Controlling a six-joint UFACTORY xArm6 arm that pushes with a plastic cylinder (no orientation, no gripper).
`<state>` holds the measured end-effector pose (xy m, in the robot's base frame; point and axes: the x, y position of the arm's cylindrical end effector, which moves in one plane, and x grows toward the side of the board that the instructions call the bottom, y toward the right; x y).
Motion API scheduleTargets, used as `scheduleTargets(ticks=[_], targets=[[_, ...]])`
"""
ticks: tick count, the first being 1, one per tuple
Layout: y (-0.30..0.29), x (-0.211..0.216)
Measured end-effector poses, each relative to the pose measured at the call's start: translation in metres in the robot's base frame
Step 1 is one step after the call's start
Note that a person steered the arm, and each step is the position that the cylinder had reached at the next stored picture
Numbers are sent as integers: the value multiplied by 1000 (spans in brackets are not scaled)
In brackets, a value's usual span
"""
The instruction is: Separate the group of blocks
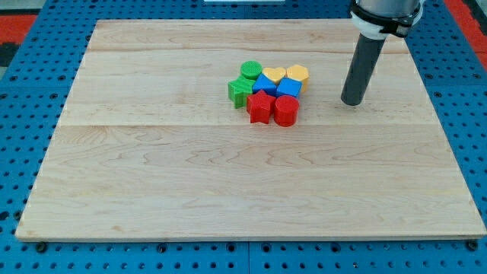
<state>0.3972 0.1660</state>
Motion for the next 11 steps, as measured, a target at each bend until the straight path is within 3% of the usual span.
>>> scheduleTargets(ticks=[5,6,8,9,10,11], targets=[[5,9],[36,15],[24,26],[-16,49],[-74,35],[-92,-24]])
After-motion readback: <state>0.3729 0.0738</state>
